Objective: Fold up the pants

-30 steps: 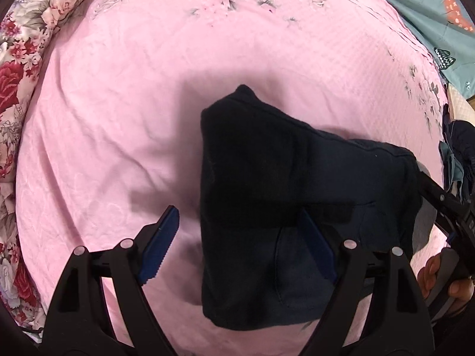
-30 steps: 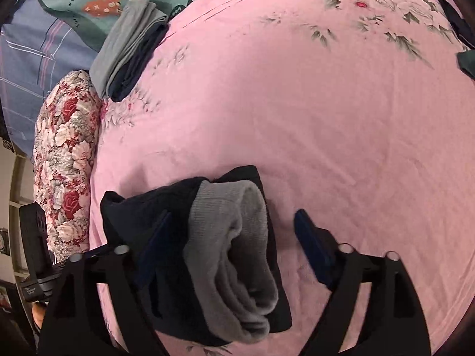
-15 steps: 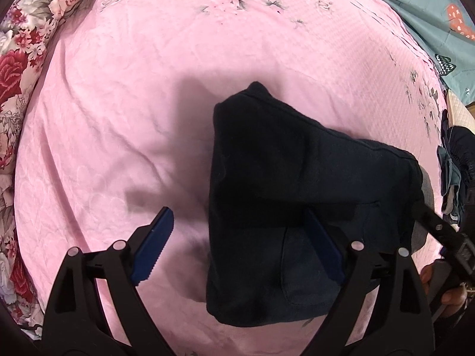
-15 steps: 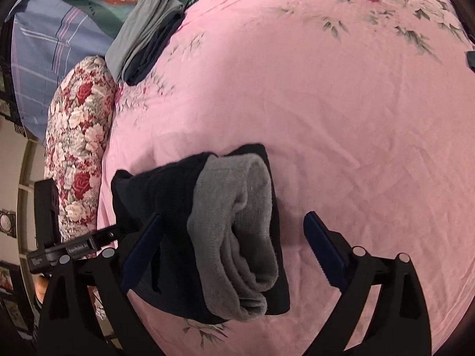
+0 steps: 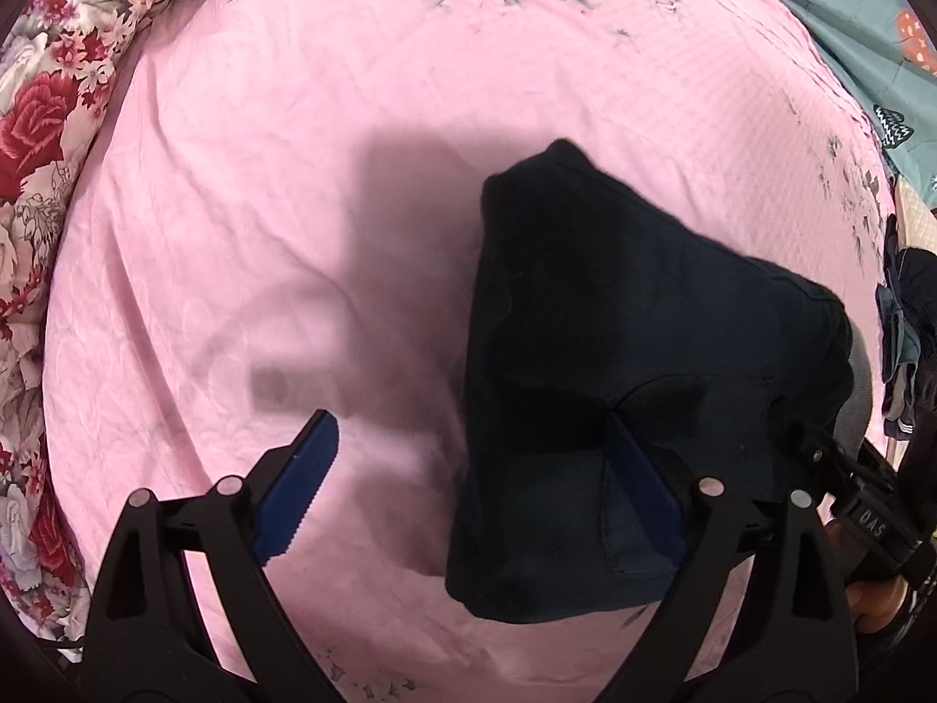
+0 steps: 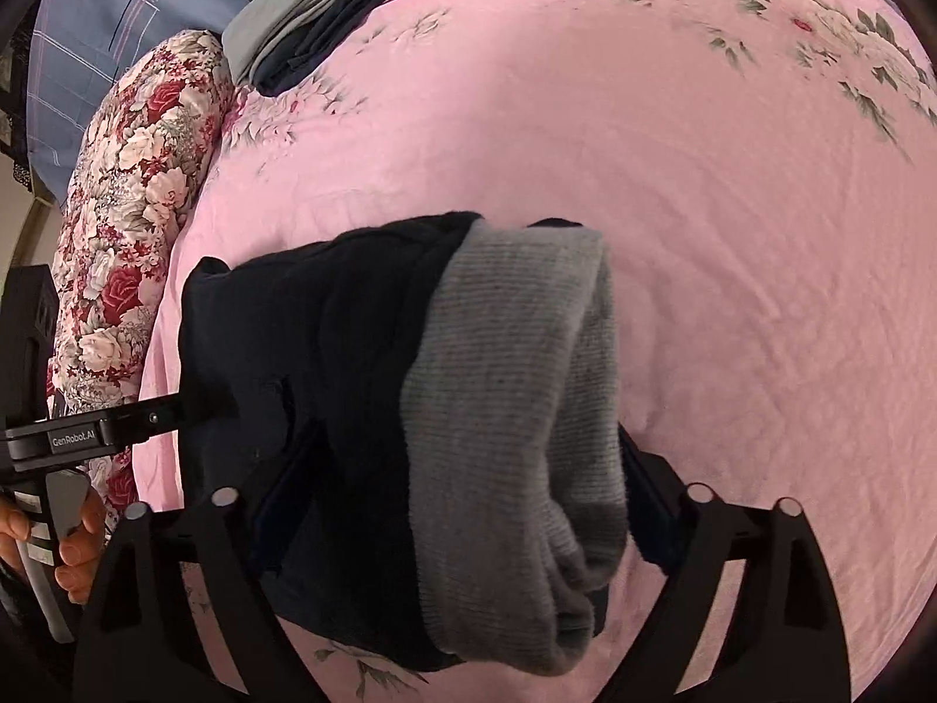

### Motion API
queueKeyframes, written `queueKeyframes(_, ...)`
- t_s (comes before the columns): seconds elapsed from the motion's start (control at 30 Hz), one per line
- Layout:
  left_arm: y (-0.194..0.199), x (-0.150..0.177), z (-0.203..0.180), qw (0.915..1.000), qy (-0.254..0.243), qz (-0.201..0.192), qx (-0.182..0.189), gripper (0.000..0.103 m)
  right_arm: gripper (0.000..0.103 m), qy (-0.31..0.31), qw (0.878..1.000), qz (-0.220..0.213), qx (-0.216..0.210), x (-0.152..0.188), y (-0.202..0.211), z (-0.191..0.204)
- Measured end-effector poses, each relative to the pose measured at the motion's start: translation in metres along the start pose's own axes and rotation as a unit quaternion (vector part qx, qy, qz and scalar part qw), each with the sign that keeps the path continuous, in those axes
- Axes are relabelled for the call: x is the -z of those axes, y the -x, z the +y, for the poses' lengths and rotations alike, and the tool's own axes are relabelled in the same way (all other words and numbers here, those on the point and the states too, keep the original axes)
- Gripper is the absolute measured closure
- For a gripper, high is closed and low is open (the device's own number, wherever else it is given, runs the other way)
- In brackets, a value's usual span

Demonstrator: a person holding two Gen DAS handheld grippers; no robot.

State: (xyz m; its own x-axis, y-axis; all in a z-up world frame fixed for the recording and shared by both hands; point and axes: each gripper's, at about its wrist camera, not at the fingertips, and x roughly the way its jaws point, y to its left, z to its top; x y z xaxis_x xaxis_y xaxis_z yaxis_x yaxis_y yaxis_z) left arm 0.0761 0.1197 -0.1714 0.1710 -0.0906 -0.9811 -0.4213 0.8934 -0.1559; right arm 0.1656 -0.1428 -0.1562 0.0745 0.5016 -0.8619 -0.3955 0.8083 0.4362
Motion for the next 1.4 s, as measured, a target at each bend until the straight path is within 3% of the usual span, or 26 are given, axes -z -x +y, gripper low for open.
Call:
queueKeyframes(0.03,0.000,0.000,0.000,1.0000,0.000,0.001,0.002,0.009,0.036,0.000,1.000,0.003,-0.006,0.000,0.001,-0.001)
queueKeyframes(0.13,-0.001,0.002,0.002,0.9999,0.005,0.007,0.013,0.007,0.045,-0.010,0.999,0.007,-0.032,0.002,0.004,-0.008)
queueKeyframes(0.4,-0.020,-0.003,-0.007,0.9995,0.002,0.027,0.014,0.005,0.045,-0.015,0.999,0.005,-0.036,0.003,0.002,-0.008)
queueKeyframes(0.5,-0.022,-0.004,-0.014,0.9987,-0.021,0.026,0.038,0.031,0.045,-0.019,0.999,0.006,-0.038,0.002,0.001,-0.008)
queueKeyframes(0.53,-0.019,-0.003,-0.018,0.9973,-0.032,0.026,0.061,0.058,0.045,-0.018,0.999,0.007,-0.036,0.002,0.000,-0.007)
queueKeyframes(0.6,-0.011,-0.001,-0.026,0.9974,-0.052,0.012,0.048,0.068,0.048,-0.016,0.999,0.007,-0.027,0.001,0.000,-0.004)
queueKeyframes(0.63,-0.006,0.000,-0.029,0.9975,-0.059,0.003,0.038,0.082,0.053,-0.014,1.000,0.006,-0.026,0.000,0.001,-0.002)
queueKeyframes(0.67,0.000,0.001,-0.030,0.9971,-0.062,-0.003,0.044,0.087,0.057,-0.011,1.000,0.000,-0.027,-0.001,0.006,0.003)
queueKeyframes(0.87,0.065,0.003,-0.045,0.9916,-0.089,-0.094,0.005,0.087,0.064,0.039,0.997,-0.042,-0.057,-0.014,0.043,0.033)
queueKeyframes(1.0,0.101,-0.025,-0.046,0.9847,-0.089,-0.149,-0.001,0.087,0.064,0.095,0.990,-0.094,-0.046,-0.038,0.065,0.061)
queueKeyframes(1.13,0.087,-0.065,-0.041,0.9834,-0.084,-0.160,-0.021,0.084,0.064,0.122,0.984,-0.125,-0.022,-0.077,0.054,0.076)
queueKeyframes(1.2,0.062,-0.082,-0.036,0.9851,-0.076,-0.150,-0.035,0.083,0.062,0.136,0.983,-0.120,0.013,-0.093,0.029,0.081)
queueKeyframes(1.27,0.020,-0.094,-0.027,0.9908,-0.054,-0.113,-0.052,0.077,0.052,0.143,0.985,-0.083,0.049,-0.105,-0.009,0.077)
queueKeyframes(1.3,0.005,-0.096,-0.022,0.9924,-0.043,-0.105,-0.048,0.074,0.035,0.139,0.985,-0.046,0.091,-0.107,-0.034,0.069)
queueKeyframes(1.33,0.000,-0.093,-0.017,0.9908,-0.028,-0.123,-0.051,0.064,0.029,0.134,0.984,-0.027,0.118,-0.106,-0.048,0.063)
queueKeyframes(1.4,0.006,-0.085,-0.018,0.9862,-0.016,-0.148,-0.073,0.050,0.019,0.102,0.987,-0.053,0.110,-0.100,-0.045,0.056)
